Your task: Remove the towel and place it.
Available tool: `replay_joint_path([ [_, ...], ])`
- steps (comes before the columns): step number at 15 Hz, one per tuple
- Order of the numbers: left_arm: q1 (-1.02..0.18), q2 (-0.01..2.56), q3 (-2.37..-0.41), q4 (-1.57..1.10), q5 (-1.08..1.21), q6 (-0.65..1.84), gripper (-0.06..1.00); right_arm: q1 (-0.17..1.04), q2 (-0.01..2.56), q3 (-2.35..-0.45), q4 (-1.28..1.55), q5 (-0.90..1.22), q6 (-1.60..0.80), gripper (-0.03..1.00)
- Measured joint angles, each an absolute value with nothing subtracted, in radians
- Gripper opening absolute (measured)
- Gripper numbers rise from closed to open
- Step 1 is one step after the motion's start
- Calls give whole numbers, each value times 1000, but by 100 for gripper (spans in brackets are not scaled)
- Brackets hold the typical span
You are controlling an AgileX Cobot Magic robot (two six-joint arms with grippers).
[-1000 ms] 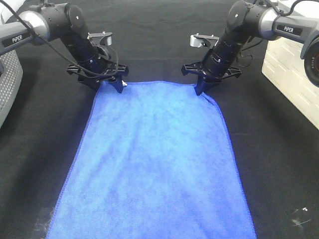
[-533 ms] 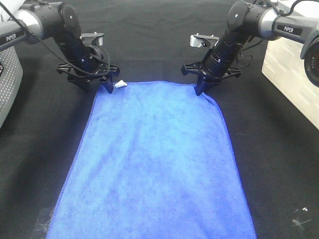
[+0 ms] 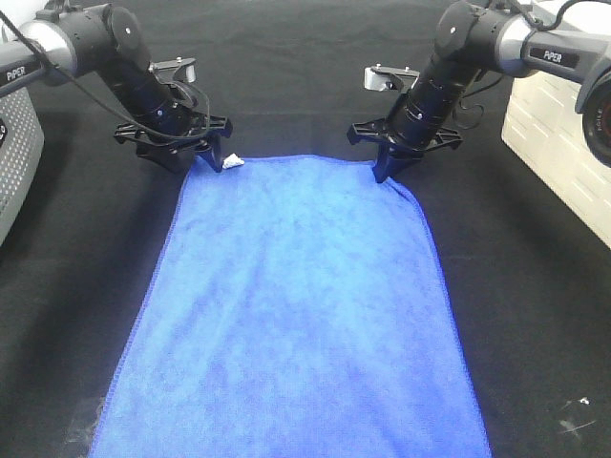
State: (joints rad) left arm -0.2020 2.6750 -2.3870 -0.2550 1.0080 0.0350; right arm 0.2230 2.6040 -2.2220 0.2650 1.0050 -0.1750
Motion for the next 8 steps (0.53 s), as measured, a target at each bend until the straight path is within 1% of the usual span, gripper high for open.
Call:
replay_joint_path([
  [4,-248,2683,-2391,-260,982,69,61,223,2604,-2222,265,1005,-175,0],
  [5,-253,2683,-2391,-263,978,70,59,223,2604,-2222,265,1005,-175,0],
  [7,-253,2686,-2392,-250,975,59,50,223,2604,-2222,265,1005,-175,0],
  [8,-252,2686,-2392,-233,974,52,42,223,2604,-2222,265,1005,-175,0],
])
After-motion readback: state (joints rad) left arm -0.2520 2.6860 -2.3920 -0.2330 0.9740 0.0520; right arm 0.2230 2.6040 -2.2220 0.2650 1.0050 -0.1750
